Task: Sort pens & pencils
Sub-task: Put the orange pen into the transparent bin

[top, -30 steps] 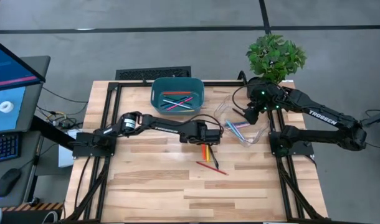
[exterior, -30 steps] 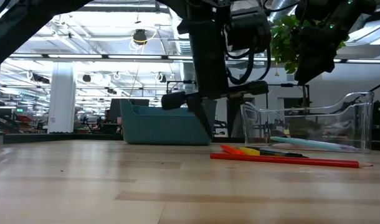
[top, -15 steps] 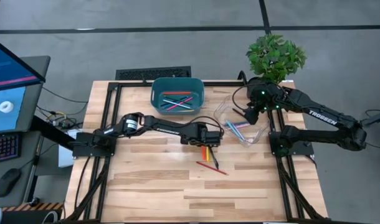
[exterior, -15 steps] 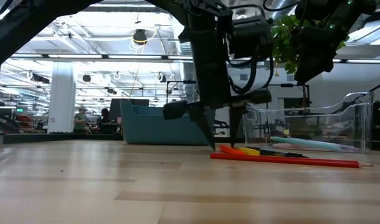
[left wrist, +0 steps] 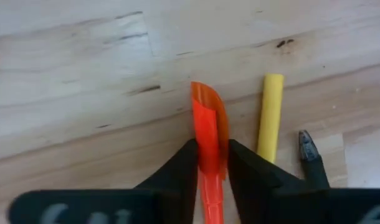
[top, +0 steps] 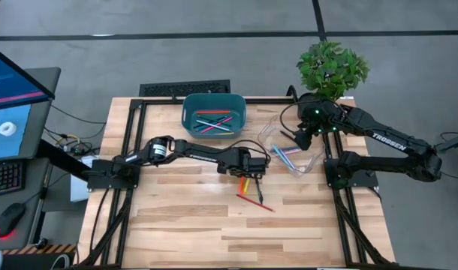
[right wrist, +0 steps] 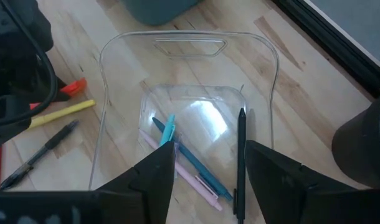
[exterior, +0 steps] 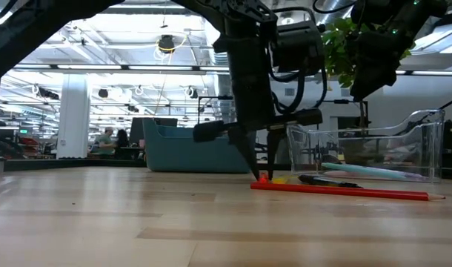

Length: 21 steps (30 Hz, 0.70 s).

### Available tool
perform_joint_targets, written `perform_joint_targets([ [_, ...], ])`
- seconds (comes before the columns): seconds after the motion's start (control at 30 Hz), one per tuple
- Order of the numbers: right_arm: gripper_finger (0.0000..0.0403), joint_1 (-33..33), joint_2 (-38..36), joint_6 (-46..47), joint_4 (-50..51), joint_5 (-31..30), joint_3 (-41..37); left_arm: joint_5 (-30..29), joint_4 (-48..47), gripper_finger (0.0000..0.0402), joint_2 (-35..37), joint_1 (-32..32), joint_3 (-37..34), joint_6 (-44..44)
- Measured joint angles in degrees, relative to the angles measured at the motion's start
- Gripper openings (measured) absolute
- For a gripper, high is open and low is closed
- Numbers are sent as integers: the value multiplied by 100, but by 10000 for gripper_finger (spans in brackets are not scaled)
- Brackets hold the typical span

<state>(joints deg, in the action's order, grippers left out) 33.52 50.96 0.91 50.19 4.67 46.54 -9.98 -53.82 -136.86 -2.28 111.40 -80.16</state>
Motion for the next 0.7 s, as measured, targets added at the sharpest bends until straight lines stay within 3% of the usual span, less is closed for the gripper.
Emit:
perform_joint_targets([
  [0.1,214,0,0,2,-7,0,0,75,-53,27,-1,2,-1,241],
  [0.47,214,0,-7,10,-12,57,0,24,-39,28,298,-9,-67,246],
  [0.7,214,0,-9,252,-539,930,-2,-514,22,24,886,-65,-50,205],
])
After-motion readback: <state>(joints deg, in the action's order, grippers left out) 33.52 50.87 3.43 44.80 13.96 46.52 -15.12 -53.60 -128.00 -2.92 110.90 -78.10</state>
